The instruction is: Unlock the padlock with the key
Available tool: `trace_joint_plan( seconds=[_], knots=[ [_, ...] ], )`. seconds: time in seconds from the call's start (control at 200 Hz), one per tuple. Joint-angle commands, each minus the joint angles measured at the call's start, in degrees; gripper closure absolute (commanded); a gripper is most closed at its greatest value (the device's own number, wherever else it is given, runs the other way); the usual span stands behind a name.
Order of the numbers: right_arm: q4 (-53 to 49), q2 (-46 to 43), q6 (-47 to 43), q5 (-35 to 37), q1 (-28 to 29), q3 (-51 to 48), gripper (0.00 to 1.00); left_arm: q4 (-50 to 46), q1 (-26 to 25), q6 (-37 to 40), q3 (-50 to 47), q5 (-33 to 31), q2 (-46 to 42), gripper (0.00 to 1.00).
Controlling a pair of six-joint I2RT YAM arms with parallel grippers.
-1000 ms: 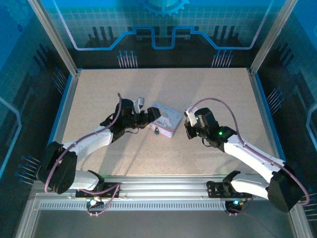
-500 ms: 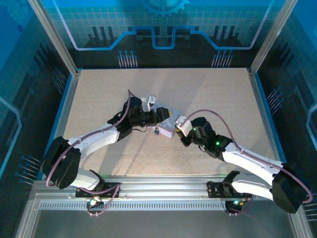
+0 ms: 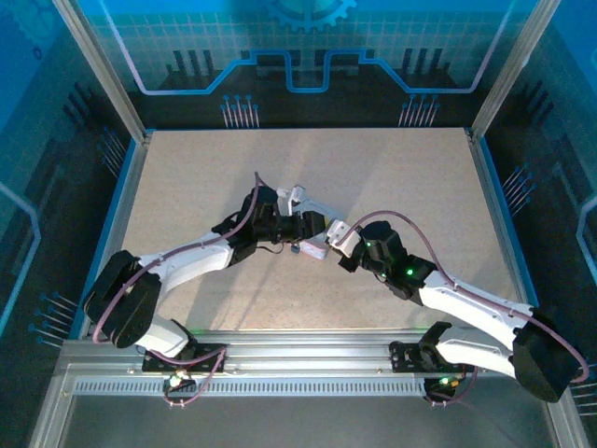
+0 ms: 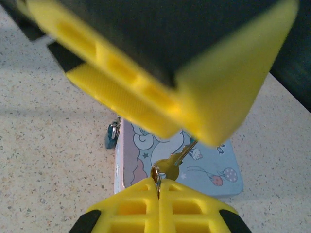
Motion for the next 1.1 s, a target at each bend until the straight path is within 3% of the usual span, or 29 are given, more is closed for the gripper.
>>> trace_joint_plan(
  seconds=[0.0,0.14,0.38,0.565,0.65,0.755,0.92,1.095],
  knots=[
    [1.9,-0.4,-1.3,-1.8,0.8,1.0,1.00,0.2,-1.1,1.1,2.3,0.7,1.6,0.54],
    [1.5,-1.4,-1.1,-2.0,0.8,0.2,1.00,1.2,-1.5,0.7,2.7,0.5,2.7,0.60],
    [-0.2,-3.3,-0.5,-2.3,0.8,-0.3,1.00,1.4,-1.5,1.1,2.9,-0.2,2.7,0.80],
    [-2.0,-4.6,-0.8,-2.5,0.8,-1.0,1.00,0.6,-1.5,2.5,3.6,-1.0,2.2,0.82],
    [-2.3,-4.8,-0.7,-2.6,0.8,-1.0,1.00,0.2,-1.5,2.9,3.7,-1.3,1.9,0.75],
    [-1.8,-4.6,-0.7,-2.6,0.8,-1.1,1.00,-0.3,-1.5,3.5,3.8,-1.8,1.6,0.74],
    [-1.1,-4.4,-0.3,-2.2,0.8,-1.4,1.00,-0.4,-1.5,3.7,4.4,-1.7,1.8,0.80],
    [-0.9,-4.7,0.6,-2.3,0.5,-1.6,1.00,-0.4,-1.4,3.7,4.4,-1.4,2.0,0.94]
  ],
)
